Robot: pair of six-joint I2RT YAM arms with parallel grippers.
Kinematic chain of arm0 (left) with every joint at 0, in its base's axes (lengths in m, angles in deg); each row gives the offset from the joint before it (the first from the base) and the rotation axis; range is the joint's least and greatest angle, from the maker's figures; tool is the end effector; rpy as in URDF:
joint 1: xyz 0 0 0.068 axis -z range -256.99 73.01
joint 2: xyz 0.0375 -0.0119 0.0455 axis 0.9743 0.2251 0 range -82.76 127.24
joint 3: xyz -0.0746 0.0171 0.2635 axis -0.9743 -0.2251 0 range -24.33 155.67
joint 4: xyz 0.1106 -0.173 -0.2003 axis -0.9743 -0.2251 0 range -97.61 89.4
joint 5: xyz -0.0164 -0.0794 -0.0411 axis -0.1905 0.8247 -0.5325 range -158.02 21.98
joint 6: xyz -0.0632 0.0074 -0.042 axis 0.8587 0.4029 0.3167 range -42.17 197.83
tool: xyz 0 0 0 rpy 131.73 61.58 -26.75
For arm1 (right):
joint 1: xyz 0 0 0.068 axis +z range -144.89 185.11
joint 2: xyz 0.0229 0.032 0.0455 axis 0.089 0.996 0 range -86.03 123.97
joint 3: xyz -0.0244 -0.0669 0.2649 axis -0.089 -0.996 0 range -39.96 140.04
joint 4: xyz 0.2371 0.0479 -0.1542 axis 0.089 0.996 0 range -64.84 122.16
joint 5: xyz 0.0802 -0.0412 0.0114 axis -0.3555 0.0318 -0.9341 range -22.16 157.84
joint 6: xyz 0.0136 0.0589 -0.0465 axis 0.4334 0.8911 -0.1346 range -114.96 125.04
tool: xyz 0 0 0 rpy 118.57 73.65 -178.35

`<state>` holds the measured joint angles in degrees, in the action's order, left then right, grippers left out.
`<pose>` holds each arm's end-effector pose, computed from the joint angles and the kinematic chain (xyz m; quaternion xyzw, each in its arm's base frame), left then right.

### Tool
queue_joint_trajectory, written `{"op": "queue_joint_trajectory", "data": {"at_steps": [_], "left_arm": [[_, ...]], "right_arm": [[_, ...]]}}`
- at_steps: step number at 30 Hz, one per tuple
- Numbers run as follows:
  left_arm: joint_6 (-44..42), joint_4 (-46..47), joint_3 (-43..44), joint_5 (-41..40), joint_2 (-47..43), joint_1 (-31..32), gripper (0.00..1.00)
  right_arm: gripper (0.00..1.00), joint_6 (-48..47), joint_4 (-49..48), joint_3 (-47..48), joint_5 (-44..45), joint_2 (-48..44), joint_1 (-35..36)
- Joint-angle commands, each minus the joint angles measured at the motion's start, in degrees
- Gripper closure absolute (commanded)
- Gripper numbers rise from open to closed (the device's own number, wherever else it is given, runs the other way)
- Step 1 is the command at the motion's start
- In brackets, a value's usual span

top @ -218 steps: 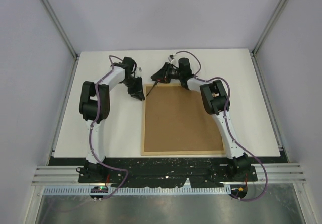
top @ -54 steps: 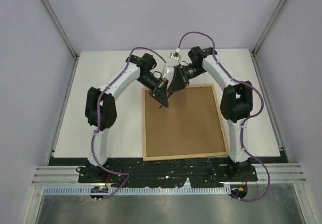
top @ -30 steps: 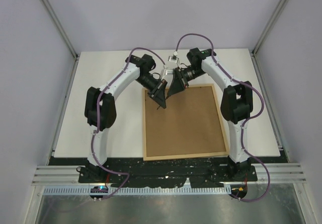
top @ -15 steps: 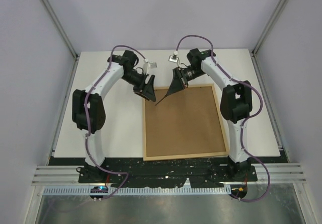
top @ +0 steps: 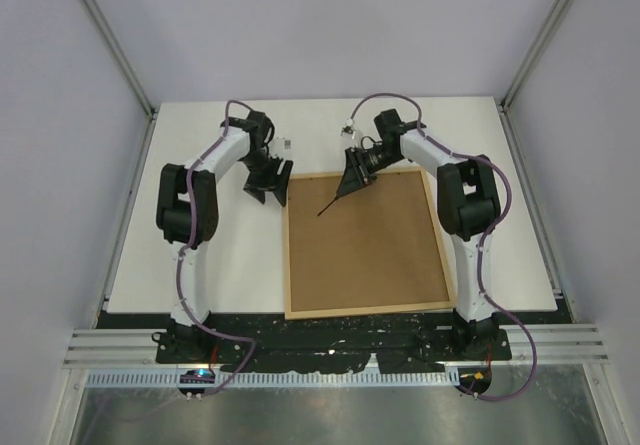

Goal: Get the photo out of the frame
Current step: Adjust the screwdriver, then adjust the photo frame item on the photo frame.

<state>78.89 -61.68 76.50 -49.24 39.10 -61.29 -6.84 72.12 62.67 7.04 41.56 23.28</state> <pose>0.4315 -0.1430 0.1636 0.1366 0.9748 -0.1710 0.0434 0.4447 0.2054 0.1633 -0.2976 0.8021 0.5064 0.1079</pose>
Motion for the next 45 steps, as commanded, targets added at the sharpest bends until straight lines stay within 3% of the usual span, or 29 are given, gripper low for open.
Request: {"op": "queue_joint_trajectory", "data": {"at_steps": [1,12,26,40,45], "left_arm": [[2.9,-0.9,5.9,-1.7,3.8,0.4,0.32],[5.2,-3.1,13.6,1.9,11.0,1.2,0.35],[6.2,-4.0,15.6,-5.5,13.1,4.2,0.58],[9.3,-3.0,15.7,-5.1,13.2,4.2,0.57],[10.0,-3.3,16.0,-5.5,13.3,4.2,0.61]], "right_arm": [[0.92,1.9,-6.9,-4.3,6.7,-5.8,-0.4],[0.92,-1.9,-8.4,-14.7,11.4,-10.3,-0.3],[0.92,-0.6,-12.0,-20.9,9.7,-15.2,2.0],[0.92,-5.8,-7.6,-24.0,10.0,-14.2,7.9],[0.92,-6.2,-6.7,-24.3,9.1,-14.4,9.2]]}}
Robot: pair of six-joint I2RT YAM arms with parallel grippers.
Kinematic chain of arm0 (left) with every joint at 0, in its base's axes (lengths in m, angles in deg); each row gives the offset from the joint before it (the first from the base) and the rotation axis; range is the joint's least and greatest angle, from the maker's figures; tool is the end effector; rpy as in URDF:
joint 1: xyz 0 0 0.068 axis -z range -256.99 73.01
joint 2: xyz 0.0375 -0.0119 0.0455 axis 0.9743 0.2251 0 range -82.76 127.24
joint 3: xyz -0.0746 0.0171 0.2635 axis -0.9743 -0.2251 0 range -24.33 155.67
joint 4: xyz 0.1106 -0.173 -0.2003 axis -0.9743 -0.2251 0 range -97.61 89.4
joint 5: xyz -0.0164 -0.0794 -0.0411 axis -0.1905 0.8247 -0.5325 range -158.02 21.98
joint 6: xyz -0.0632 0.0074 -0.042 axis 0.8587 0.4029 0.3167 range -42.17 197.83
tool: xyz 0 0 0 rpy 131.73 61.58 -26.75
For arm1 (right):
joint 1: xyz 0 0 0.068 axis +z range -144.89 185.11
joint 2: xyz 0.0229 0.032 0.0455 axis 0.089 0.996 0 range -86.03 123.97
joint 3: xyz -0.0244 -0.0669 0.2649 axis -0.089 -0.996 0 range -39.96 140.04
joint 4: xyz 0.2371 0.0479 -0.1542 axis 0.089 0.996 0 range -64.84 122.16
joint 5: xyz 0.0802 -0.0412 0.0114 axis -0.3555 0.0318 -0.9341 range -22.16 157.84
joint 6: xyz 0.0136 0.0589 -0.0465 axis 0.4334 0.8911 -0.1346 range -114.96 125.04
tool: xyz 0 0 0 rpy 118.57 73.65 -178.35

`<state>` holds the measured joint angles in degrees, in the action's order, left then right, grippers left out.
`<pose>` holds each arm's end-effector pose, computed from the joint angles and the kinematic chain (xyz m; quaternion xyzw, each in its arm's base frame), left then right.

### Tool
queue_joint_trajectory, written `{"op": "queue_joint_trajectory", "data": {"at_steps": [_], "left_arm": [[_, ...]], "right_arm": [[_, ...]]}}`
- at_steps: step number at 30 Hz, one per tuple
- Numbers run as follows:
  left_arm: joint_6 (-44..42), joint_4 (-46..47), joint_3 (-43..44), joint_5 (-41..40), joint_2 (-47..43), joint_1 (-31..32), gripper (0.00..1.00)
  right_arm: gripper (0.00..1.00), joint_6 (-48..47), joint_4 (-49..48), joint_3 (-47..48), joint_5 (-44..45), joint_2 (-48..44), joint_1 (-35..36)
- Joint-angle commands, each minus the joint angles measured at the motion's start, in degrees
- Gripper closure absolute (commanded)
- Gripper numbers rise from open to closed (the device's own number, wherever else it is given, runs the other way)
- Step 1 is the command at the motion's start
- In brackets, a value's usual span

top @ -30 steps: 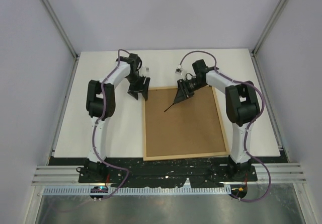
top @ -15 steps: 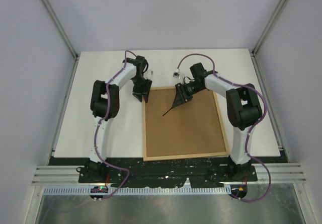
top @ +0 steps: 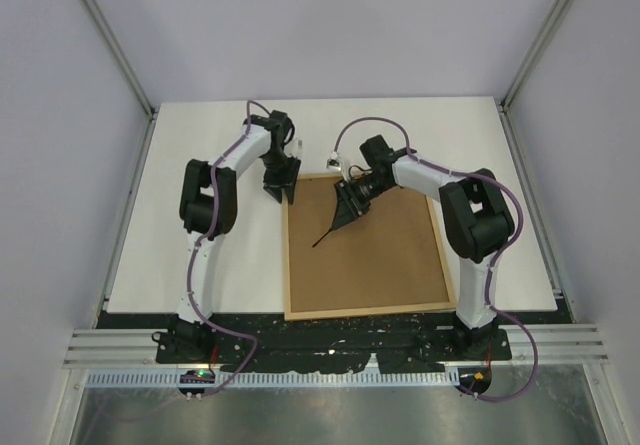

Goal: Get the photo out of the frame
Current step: Adjust the photo frame item on the photo frame.

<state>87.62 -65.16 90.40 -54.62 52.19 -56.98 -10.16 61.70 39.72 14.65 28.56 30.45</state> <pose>0.4609 -0.1839 0.1275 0.0938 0.9877 -0.1243 0.0137 0.3607 0.2282 0.1417 -0.3734 0.8029 0.4528 0.1045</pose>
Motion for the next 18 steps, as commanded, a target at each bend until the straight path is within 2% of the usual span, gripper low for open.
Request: {"op": "queue_joint_trajectory", "data": {"at_steps": [1,6,10,11,13,14,18], "left_arm": [[1.5,0.2,2.1,-0.2,0.2,-0.1,0.63],[1.8,0.0,2.0,-1.3,0.1,-0.1,0.72],[2.2,0.0,2.1,-1.6,0.2,-0.1,0.75],[2.4,-0.1,2.1,-1.7,0.2,-0.1,0.78],[2.3,0.0,1.9,-1.5,0.1,-0.1,0.95],[2.0,0.1,1.7,-1.5,0.0,-0.1,1.0],[3.5,3.5,-3.2,3.0,-2.1,-2.1,1.0]], "right_arm": [[0.92,-3.0,3.7,-1.3,1.4,-1.6,2.3],[0.92,-3.5,4.8,-1.5,0.6,-1.7,3.0],[0.92,-4.0,5.0,-2.2,0.1,-2.4,3.7],[0.92,-4.2,5.2,-2.3,0.0,-2.6,3.9],[0.92,-4.7,5.4,-2.6,-0.2,-2.8,4.2],[0.92,-5.0,5.5,-2.7,-0.3,-2.9,4.3],[0.92,-5.3,5.7,-3.0,-0.9,-3.0,4.3]]}}
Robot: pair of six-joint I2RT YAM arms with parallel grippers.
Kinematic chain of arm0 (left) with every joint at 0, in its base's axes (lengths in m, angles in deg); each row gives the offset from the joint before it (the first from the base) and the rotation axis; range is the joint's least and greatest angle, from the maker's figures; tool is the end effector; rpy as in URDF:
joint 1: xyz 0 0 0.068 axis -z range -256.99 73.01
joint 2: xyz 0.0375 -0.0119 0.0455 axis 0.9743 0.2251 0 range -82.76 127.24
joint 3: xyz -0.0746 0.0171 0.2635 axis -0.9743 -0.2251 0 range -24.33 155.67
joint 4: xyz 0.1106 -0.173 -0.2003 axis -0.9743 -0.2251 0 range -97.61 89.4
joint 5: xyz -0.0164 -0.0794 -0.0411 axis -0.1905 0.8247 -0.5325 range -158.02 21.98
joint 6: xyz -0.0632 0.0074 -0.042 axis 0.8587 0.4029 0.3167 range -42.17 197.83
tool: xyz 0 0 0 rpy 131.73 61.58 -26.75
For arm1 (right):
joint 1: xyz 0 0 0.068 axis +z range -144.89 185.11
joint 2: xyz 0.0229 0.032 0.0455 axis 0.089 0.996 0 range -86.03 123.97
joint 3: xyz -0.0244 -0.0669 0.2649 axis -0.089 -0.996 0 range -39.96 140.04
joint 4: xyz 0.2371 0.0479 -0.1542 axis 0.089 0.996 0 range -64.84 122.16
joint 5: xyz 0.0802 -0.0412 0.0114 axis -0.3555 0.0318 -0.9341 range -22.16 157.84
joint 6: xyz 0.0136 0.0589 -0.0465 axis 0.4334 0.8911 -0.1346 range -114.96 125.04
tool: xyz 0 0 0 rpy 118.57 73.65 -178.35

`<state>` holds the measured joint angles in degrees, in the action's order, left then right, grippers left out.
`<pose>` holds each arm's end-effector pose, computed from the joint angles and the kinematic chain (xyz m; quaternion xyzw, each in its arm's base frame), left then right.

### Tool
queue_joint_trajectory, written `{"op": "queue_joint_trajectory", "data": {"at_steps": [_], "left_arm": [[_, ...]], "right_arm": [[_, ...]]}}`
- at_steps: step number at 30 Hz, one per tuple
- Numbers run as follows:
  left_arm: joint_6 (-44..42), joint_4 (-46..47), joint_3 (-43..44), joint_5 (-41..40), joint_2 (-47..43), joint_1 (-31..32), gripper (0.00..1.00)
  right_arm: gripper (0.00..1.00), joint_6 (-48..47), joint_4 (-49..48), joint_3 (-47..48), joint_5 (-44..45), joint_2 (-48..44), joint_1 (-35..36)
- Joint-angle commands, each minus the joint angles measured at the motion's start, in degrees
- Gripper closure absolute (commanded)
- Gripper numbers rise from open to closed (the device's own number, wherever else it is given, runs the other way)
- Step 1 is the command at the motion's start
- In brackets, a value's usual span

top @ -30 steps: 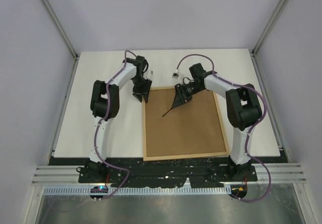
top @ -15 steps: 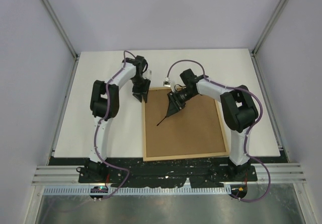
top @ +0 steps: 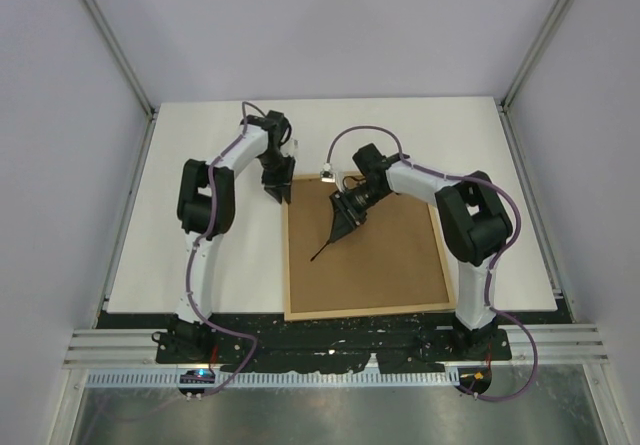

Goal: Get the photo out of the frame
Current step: Adjust the photo frame item on the photo frame, then adjust the photo frame at the center of the board.

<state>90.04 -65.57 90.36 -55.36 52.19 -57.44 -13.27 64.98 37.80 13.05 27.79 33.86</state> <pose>0.4617 -0.1790 0.1270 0.0682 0.9907 -0.1173 0.0096 0.3336 0.2433 0.1370 -0.4036 0.7853 0.4647 0.0671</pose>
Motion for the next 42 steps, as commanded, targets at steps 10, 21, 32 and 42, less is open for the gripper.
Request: {"op": "queue_joint_trajectory", "data": {"at_steps": [10,21,32,42], "left_arm": [[6.4,17.2,-15.1,22.5,-8.1,-7.2,1.0],[5.3,9.3,-4.7,14.0,-4.3,-5.8,0.66],[3.4,4.3,1.5,3.7,-0.3,-2.4,0.56],[1.3,0.2,6.6,-4.5,2.0,0.6,0.59]], "right_arm": [[0.92,-2.3,3.3,-0.3,-3.6,-1.0,0.9],[0.92,-2.3,3.3,-0.5,-3.9,-0.4,0.9],[0.92,-2.4,3.3,-1.0,-3.6,-0.3,0.9],[0.92,-2.3,2.6,-1.9,-3.6,-1.9,1.6]]}}
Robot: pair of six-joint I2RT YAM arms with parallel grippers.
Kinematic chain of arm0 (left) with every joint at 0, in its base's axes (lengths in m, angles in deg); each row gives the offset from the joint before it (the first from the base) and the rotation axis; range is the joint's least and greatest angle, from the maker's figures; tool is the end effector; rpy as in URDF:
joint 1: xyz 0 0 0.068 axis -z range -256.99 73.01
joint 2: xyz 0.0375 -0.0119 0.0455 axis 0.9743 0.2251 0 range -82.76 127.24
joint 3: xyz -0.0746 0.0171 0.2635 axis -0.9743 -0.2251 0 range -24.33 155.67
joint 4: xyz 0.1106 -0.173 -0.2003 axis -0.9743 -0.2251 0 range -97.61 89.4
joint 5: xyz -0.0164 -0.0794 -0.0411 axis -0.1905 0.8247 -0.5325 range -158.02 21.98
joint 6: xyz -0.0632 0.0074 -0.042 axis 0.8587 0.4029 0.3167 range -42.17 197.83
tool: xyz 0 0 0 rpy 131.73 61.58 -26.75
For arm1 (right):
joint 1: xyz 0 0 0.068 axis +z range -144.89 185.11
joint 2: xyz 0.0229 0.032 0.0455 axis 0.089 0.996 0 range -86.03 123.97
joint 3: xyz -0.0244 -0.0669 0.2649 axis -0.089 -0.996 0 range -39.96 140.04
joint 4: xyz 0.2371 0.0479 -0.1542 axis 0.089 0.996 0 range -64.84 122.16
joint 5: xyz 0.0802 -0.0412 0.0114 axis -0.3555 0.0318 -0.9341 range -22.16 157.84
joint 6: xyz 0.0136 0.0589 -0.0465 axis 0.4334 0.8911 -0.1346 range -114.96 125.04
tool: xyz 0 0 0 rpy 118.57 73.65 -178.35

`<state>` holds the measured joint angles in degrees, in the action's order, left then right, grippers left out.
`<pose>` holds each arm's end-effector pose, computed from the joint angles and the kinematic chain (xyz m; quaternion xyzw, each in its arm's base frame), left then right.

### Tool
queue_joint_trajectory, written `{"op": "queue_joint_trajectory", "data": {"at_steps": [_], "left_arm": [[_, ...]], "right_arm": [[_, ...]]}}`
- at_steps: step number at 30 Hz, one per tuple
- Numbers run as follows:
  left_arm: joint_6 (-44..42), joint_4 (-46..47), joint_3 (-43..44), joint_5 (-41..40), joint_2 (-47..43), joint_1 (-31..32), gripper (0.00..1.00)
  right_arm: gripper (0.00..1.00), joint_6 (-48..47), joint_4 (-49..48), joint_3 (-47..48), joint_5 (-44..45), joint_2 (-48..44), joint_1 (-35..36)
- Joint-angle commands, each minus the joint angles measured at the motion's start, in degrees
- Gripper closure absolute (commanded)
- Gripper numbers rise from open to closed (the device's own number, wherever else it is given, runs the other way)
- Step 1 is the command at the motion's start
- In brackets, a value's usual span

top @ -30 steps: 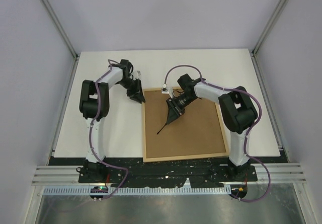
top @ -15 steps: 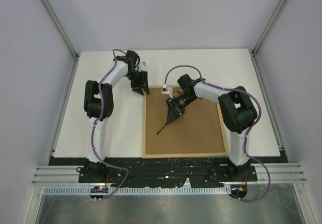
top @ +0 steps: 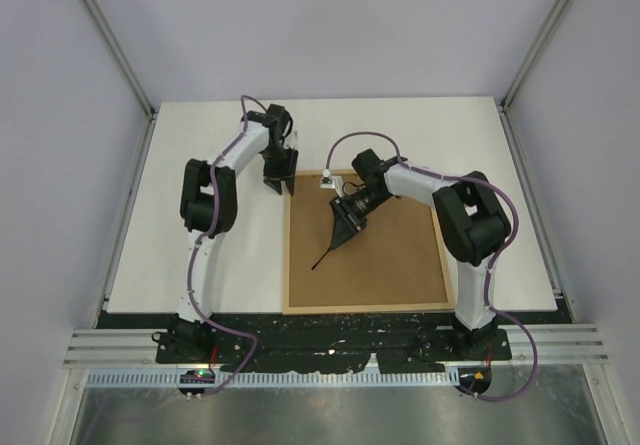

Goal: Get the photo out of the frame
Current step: Adjust the photo frame at the center of the board.

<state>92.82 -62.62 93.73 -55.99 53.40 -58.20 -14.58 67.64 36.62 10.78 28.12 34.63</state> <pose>0.4806 -0.1778 0.1348 0.0420 0.9899 -0.1248 0.0516 0.3210 0.2442 0.1301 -0.4016 0.7788 0.4806 0.0348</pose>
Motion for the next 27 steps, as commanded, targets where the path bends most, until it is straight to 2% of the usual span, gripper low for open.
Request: {"op": "queue_joint_trajectory", "data": {"at_steps": [1,11,14,20,27], "left_arm": [[-1.4,-2.7,3.7,-3.9,0.9,1.3,0.6],[-2.7,-4.1,5.8,-6.3,1.8,2.7,0.65],[-3.2,-4.4,6.2,-7.1,2.1,3.1,0.74],[-3.2,-4.5,6.0,-6.8,2.0,3.2,1.0],[-2.9,-3.3,3.1,-1.5,0.8,1.4,1.0]], "right_arm": [[0.92,-1.2,0.1,-0.9,-1.4,-2.5,0.9],[0.92,-2.9,2.2,-0.4,-2.4,-4.6,4.7],[0.92,-3.0,2.3,-0.1,-2.5,-5.2,5.2],[0.92,-3.1,2.1,-0.5,-2.2,-5.3,5.1],[0.92,-3.1,2.1,0.2,-2.3,-4.5,4.4]]}}
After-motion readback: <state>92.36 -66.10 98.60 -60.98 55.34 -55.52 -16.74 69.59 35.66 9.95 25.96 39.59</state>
